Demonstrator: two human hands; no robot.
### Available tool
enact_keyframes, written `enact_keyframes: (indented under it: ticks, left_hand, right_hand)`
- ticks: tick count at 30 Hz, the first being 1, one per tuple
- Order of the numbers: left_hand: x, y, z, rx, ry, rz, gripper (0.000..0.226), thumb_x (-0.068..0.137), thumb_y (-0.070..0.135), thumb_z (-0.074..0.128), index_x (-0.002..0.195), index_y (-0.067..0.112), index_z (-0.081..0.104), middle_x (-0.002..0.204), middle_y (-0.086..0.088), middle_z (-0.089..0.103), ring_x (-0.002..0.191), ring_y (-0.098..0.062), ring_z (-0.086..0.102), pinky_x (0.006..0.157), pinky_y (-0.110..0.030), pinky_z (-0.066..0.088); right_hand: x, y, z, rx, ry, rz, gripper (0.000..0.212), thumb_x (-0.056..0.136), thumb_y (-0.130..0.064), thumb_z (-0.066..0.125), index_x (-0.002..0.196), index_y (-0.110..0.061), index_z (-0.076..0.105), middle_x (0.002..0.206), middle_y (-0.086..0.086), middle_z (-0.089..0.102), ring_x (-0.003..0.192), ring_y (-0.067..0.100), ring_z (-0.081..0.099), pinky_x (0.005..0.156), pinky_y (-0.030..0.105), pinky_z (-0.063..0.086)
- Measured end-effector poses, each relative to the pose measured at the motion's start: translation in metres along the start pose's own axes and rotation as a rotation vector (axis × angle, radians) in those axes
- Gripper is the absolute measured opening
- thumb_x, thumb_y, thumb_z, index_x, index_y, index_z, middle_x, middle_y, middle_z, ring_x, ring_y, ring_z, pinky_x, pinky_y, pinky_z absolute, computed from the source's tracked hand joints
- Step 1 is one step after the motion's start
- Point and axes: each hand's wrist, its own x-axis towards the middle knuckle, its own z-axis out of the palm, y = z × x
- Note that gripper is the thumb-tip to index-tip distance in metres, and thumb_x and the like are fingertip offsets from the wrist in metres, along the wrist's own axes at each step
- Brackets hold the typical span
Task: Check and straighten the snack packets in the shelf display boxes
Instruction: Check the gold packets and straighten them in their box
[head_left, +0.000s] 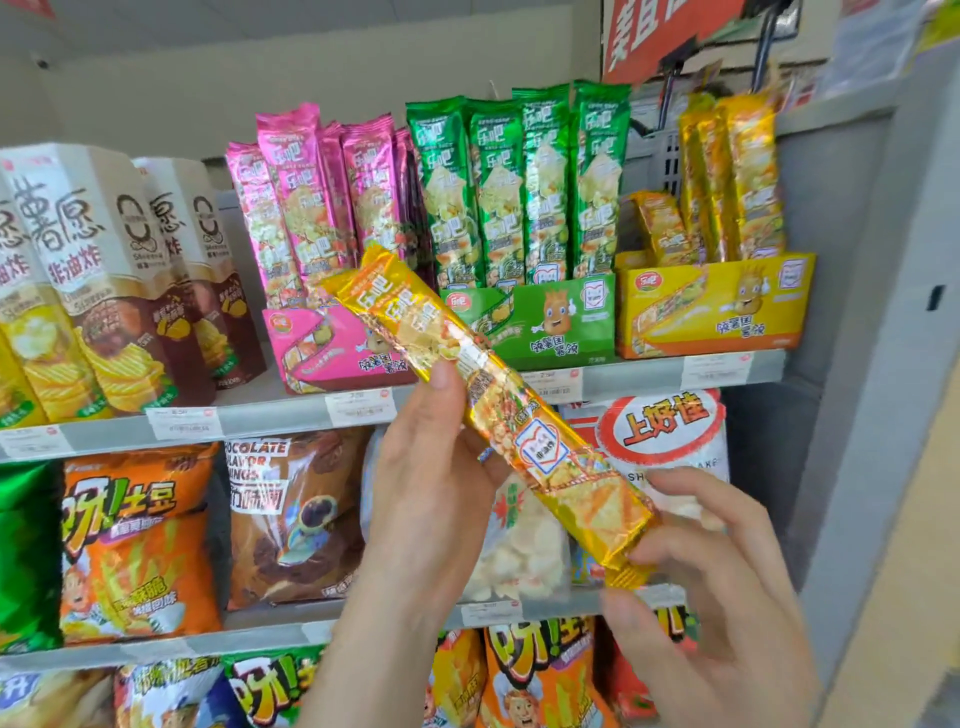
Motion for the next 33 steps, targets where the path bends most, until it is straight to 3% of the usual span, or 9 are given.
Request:
enact_keyframes:
  ticks: [2, 6, 10, 13, 16, 21, 26, 29, 33]
  left_hand:
    - [0.005, -0.003, 0.012, 0.051, -0.013, 0.033, 0.023, 0.088, 0.036, 0.054, 0.098, 0.020, 0.068, 0.089, -0.001, 0.067, 0.081, -0.015, 0.063, 0.066, -0.029, 0.054]
    - [0.018, -0.005, 0.039, 0.255, -0.068, 0.077, 0.033, 0.082, 0.035, 0.066, 0.110, 0.019, 0.063, 0.094, -0.005, 0.071, 0.090, -0.028, 0.065, 0.072, -0.038, 0.056]
    - [0.042, 0.012, 0.075, 0.578, -0.232, 0.222, 0.042, 0.086, 0.030, 0.066, 0.122, 0.010, 0.056, 0.092, 0.004, 0.073, 0.086, -0.005, 0.068, 0.078, -0.026, 0.054]
    - [0.062, 0.033, 0.106, 0.763, -0.278, 0.390, 0.057, 0.080, 0.036, 0.071, 0.130, 0.025, 0.045, 0.092, -0.018, 0.065, 0.075, -0.013, 0.070, 0.069, -0.037, 0.056]
    - [0.084, 0.048, 0.132, 0.932, -0.300, 0.535, 0.072, 0.083, 0.032, 0.072, 0.137, 0.043, 0.025, 0.088, -0.011, 0.065, 0.068, -0.028, 0.070, 0.067, -0.049, 0.060]
    - [0.133, 0.061, 0.173, 1.117, -0.306, 0.690, 0.066, 0.094, 0.021, 0.057, 0.146, 0.040, 0.022, 0.091, -0.017, 0.065, 0.076, -0.037, 0.066, 0.072, -0.054, 0.057]
    - [0.171, 0.049, 0.205, 1.343, -0.127, 0.866, 0.066, 0.094, 0.015, 0.055, 0.150, 0.032, 0.022, 0.078, 0.001, 0.060, 0.076, -0.027, 0.064, 0.077, -0.045, 0.052]
    - [0.190, 0.032, 0.213, 1.437, -0.114, 0.816, 0.068, 0.095, 0.015, 0.055, 0.152, 0.027, 0.019, 0.078, 0.000, 0.054, 0.081, -0.034, 0.061, 0.076, -0.045, 0.048]
    - [0.211, 0.000, 0.211, 1.605, -0.089, 0.631, 0.073, 0.095, 0.017, 0.057, 0.153, 0.023, 0.013, 0.097, -0.016, 0.066, 0.089, -0.040, 0.061, 0.068, -0.036, 0.036]
  right_hand:
    - [-0.014, 0.005, -0.015, 0.073, -0.113, 0.065, 0.014, 0.078, -0.035, 0.074, 0.079, -0.028, 0.062, 0.113, -0.009, 0.064, 0.089, 0.012, 0.068, 0.063, 0.025, 0.056]
    - [0.001, 0.024, -0.033, 0.235, -0.001, 0.217, 0.035, 0.055, -0.008, 0.087, 0.063, -0.022, 0.056, 0.094, -0.006, 0.074, 0.067, 0.010, 0.072, 0.054, 0.017, 0.054]
    - [0.022, 0.036, -0.042, 0.293, 0.044, 0.294, 0.033, 0.053, -0.007, 0.078, 0.064, -0.027, 0.055, 0.087, -0.005, 0.076, 0.058, 0.013, 0.071, 0.051, 0.018, 0.054]
    - [0.050, 0.038, -0.044, 0.321, 0.091, 0.276, 0.032, 0.055, -0.008, 0.079, 0.072, -0.028, 0.059, 0.081, -0.009, 0.075, 0.053, 0.008, 0.067, 0.049, 0.016, 0.051]
    - [0.077, 0.036, -0.043, 0.291, 0.075, 0.213, 0.031, 0.057, -0.025, 0.081, 0.079, -0.036, 0.061, 0.081, -0.012, 0.073, 0.058, 0.008, 0.069, 0.054, 0.015, 0.053]
    - [0.130, 0.047, -0.048, -0.179, -0.044, -0.101, 0.031, 0.087, -0.011, 0.066, 0.107, -0.034, 0.057, 0.105, -0.015, 0.063, 0.094, 0.004, 0.063, 0.084, 0.022, 0.050]
    - [0.165, 0.058, -0.048, -0.561, -0.077, -0.292, 0.040, 0.083, -0.008, 0.064, 0.122, -0.008, 0.055, 0.121, 0.007, 0.058, 0.114, 0.024, 0.050, 0.100, 0.030, 0.036]
    - [0.175, 0.064, -0.047, -0.721, -0.164, -0.282, 0.043, 0.083, -0.014, 0.068, 0.124, -0.007, 0.057, 0.121, 0.010, 0.061, 0.114, 0.030, 0.054, 0.100, 0.042, 0.045]
    - [0.177, 0.068, -0.044, -0.870, -0.228, -0.301, 0.031, 0.086, -0.029, 0.064, 0.113, -0.014, 0.063, 0.106, 0.005, 0.065, 0.102, 0.028, 0.058, 0.086, 0.040, 0.051]
